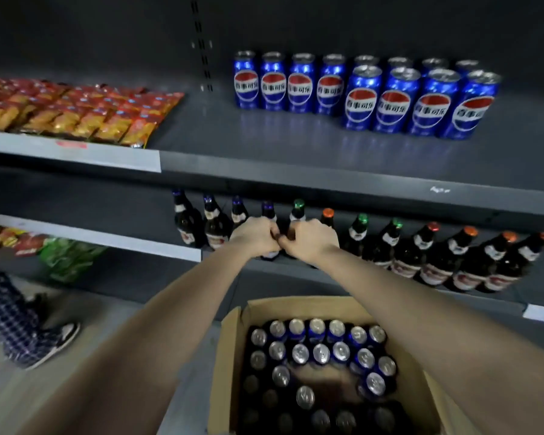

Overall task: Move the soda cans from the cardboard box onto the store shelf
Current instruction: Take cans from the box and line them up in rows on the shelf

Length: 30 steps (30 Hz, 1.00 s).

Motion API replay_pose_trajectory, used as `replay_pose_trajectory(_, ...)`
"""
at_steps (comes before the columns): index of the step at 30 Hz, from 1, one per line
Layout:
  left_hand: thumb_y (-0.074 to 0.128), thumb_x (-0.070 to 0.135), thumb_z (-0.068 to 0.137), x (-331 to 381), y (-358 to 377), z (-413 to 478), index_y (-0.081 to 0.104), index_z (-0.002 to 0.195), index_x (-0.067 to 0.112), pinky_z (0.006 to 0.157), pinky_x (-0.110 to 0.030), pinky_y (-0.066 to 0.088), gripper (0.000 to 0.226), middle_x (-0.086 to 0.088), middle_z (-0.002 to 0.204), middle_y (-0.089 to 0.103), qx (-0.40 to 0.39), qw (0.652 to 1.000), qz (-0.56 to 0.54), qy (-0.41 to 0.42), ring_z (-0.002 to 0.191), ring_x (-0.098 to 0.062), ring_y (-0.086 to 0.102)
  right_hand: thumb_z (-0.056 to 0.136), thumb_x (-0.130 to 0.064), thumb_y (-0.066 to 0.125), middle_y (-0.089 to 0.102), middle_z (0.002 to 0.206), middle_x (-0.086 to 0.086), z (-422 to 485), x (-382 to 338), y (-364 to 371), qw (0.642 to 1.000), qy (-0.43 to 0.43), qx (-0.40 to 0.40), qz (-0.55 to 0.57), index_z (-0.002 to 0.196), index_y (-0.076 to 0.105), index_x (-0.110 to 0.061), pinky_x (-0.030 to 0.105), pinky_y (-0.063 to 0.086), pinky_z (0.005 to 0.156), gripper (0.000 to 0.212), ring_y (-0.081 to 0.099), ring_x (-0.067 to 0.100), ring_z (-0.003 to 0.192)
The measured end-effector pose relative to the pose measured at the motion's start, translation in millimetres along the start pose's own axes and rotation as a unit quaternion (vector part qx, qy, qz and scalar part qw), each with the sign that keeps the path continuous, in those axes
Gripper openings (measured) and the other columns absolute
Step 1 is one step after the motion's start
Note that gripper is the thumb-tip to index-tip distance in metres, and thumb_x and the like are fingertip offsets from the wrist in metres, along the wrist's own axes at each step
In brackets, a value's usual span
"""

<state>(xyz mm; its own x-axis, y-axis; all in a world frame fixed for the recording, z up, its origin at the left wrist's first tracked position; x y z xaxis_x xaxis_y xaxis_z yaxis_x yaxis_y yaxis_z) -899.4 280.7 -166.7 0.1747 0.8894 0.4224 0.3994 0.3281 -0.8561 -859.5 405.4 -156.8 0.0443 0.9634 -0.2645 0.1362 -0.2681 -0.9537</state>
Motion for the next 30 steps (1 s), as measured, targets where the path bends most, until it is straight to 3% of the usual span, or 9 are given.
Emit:
replay_pose_trajectory(4, 0.063, 0.036, 0.08, -32, 78, -1, 0.068, 0.089, 0.025, 0.078, -0.036, 0.052, 0.015, -0.007, 0.097, 0.067, -0.098, 0.995, -0.011, -0.033, 0.091, -0.024, 0.063, 0.088, -0.053, 0.046, 0.064, 0.112, 0.011, -10, 21, 75, 0.994, 0.022, -0.106, -0.007, 0.115, 0.058, -0.017, 0.034, 0.049, 0.073, 0.046, 0.061, 0.032, 0.103)
replay_pose_trajectory(7, 0.065, 0.042, 0.079, -57, 141, -5, 0.064, 0.107, 0.028, 0.088, -0.034, 0.051, 0.032, 0.0, 0.111, 0.064, -0.14, 0.989, -0.007, -0.056, 0.103, -0.023, 0.061, 0.088, -0.05, 0.049, 0.06, 0.12, 0.009, -22, 43, 134, 0.985, 0.063, -0.16, 0.009, 0.123, 0.051, -0.019, 0.035, 0.049, 0.078, 0.046, 0.059, 0.031, 0.106)
replay_pose_trajectory(9, 0.066, 0.041, 0.079, -73, 181, -10, 0.063, 0.111, 0.026, 0.084, -0.032, 0.049, 0.035, 0.0, 0.112, 0.064, -0.161, 0.984, -0.016, -0.073, 0.101, -0.023, 0.062, 0.088, -0.048, 0.052, 0.058, 0.123, 0.009, -33, 59, 172, 0.982, 0.071, -0.176, 0.024, 0.127, 0.049, -0.019, 0.035, 0.046, 0.076, 0.049, 0.057, 0.031, 0.109)
replay_pose_trajectory(12, 0.064, 0.043, 0.08, -92, 235, -20, 0.06, 0.114, 0.023, 0.078, -0.028, 0.046, 0.039, -0.004, 0.112, 0.063, -0.208, 0.975, -0.025, -0.075, 0.101, -0.024, 0.06, 0.088, -0.041, 0.055, 0.057, 0.125, 0.01, -49, 83, 229, 0.973, 0.079, -0.215, 0.036, 0.131, 0.048, -0.024, 0.034, 0.043, 0.074, 0.047, 0.055, 0.031, 0.112)
replay_pose_trajectory(15, 0.065, 0.042, 0.076, -109, 289, -34, 0.056, 0.122, 0.028, 0.088, -0.038, 0.051, 0.049, -0.008, 0.12, 0.056, -0.24, 0.963, -0.049, -0.109, 0.108, -0.03, 0.057, 0.082, -0.049, 0.057, 0.061, 0.116, 0.007, -67, 101, 285, 0.964, 0.084, -0.244, 0.065, 0.122, 0.052, -0.028, 0.035, 0.048, 0.071, 0.046, 0.06, 0.031, 0.103)
replay_pose_trajectory(18, 0.067, 0.034, 0.079, -123, 339, -48, 0.049, 0.13, 0.025, 0.093, -0.041, 0.048, 0.055, -0.009, 0.126, 0.054, -0.251, 0.954, -0.065, -0.149, 0.114, -0.031, 0.054, 0.078, -0.041, 0.06, 0.056, 0.118, 0.007, -91, 117, 334, 0.952, 0.096, -0.279, 0.08, 0.128, 0.047, -0.029, 0.035, 0.05, 0.071, 0.053, 0.057, 0.03, 0.106)
replay_pose_trajectory(22, 0.068, 0.029, 0.082, -142, 394, -50, 0.037, 0.14, 0.026, 0.093, -0.04, 0.047, 0.065, -0.004, 0.136, 0.048, -0.249, 0.951, -0.073, -0.167, 0.123, -0.029, 0.047, 0.079, -0.03, 0.067, 0.035, 0.142, 0.007, -112, 134, 388, 0.933, 0.124, -0.327, 0.086, 0.141, 0.035, -0.031, 0.044, 0.047, 0.093, 0.07, 0.04, 0.035, 0.126)
replay_pose_trajectory(30, 0.062, 0.009, 0.085, -157, 463, -9, 0.03, 0.143, 0.035, 0.101, -0.041, 0.043, 0.071, 0.001, 0.156, 0.011, -0.202, 0.974, -0.044, -0.092, 0.131, -0.031, 0.035, 0.083, -0.027, 0.069, 0.022, 0.15, 0.009, -108, 149, 461, 0.923, 0.08, -0.376, 0.03, 0.145, 0.03, -0.029, 0.044, 0.046, 0.088, 0.073, 0.038, 0.038, 0.128)
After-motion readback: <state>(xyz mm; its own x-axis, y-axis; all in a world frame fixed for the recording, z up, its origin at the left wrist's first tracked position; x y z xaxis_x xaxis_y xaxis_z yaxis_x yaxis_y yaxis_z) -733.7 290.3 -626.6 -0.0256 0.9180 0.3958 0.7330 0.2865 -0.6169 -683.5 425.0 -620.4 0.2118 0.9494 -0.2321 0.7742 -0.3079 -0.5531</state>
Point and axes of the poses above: each hand's wrist, its own z-axis towards the middle knuckle, its own y-axis out of the palm, x = y × z, the point moved 2 cm from there along z, towards the middle knuckle
